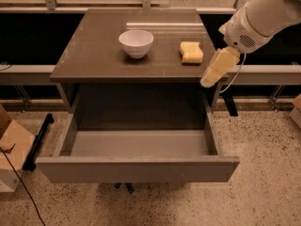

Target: Place sponge into top drawer

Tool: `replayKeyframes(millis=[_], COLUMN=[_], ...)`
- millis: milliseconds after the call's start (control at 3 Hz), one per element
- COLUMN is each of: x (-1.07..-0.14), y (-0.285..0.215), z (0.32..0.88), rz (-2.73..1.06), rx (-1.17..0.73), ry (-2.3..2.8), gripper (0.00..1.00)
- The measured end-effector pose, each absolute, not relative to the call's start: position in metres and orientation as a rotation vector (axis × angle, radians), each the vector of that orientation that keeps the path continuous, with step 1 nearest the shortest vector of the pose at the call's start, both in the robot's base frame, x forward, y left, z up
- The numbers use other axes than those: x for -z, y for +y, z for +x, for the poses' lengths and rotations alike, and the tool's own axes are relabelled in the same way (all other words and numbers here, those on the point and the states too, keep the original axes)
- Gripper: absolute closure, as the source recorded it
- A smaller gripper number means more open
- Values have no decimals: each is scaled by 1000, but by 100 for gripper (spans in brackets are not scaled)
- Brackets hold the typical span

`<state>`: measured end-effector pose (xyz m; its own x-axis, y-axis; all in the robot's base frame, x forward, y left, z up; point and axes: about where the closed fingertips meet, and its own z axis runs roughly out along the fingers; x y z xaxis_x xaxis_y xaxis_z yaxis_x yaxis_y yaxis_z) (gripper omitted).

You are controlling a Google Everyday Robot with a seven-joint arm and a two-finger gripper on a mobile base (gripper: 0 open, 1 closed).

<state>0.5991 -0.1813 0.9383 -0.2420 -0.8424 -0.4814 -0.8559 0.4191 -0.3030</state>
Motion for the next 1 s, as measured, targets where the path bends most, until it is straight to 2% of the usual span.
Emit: replayKeyframes(millis=[667,1000], x=[-940,-920], y=[-162,-166], z=[677,716], rz=[-1206,-1088], rx=[-41,-124], ry=[2044,2068], gripper=[0,0])
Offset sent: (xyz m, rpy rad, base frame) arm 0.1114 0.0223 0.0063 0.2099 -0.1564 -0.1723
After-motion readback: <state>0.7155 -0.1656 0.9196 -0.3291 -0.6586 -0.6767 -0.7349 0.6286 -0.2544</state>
